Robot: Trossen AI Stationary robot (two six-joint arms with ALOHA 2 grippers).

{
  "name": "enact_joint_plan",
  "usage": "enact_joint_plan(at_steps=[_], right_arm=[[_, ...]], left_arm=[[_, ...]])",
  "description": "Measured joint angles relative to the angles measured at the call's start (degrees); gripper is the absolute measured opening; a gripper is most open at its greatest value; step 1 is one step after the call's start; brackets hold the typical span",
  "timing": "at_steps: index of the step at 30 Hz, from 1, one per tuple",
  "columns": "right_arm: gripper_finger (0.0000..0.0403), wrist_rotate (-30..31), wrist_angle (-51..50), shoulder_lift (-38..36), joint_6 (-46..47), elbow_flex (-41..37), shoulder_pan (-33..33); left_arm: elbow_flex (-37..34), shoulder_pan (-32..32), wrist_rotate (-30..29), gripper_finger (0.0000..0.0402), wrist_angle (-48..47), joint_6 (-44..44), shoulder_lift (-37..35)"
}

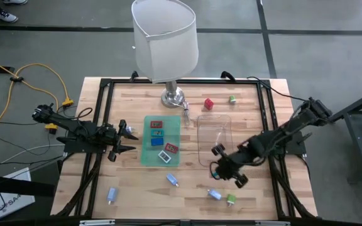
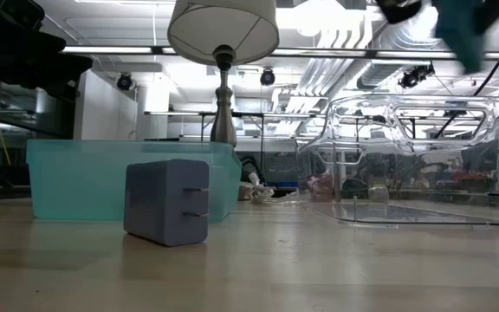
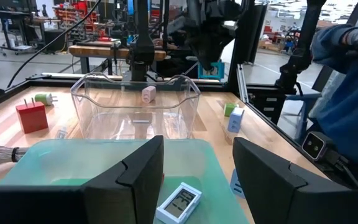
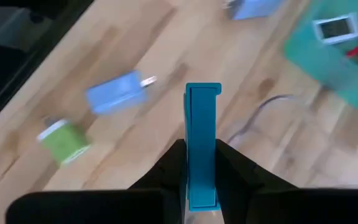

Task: Pick & Place Office items
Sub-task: Put the light blue digital clock into the green bin

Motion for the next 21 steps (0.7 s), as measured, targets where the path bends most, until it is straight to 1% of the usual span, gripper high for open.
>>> enact_joint_plan(at_steps=[6,17,21], right_arm=[[0.0052,-0.1,-1.4,5.0,-3.5,6.7,-4.8],[0.0052,-0.2,-2.5,16.9,-7.7,23.5,-13.3],[0.0052,-3.0,-2.1,19.5,-7.5,28.8,-16.5]], left_arm=[[0.0,0.0,0.0,0.0186,0.1,0.0,0.0],[0.0,0.0,0.0,0.0186,0.1,0.0,0.0],[0.0,0.0,0.0,0.0186,0.0,0.0,0.0]])
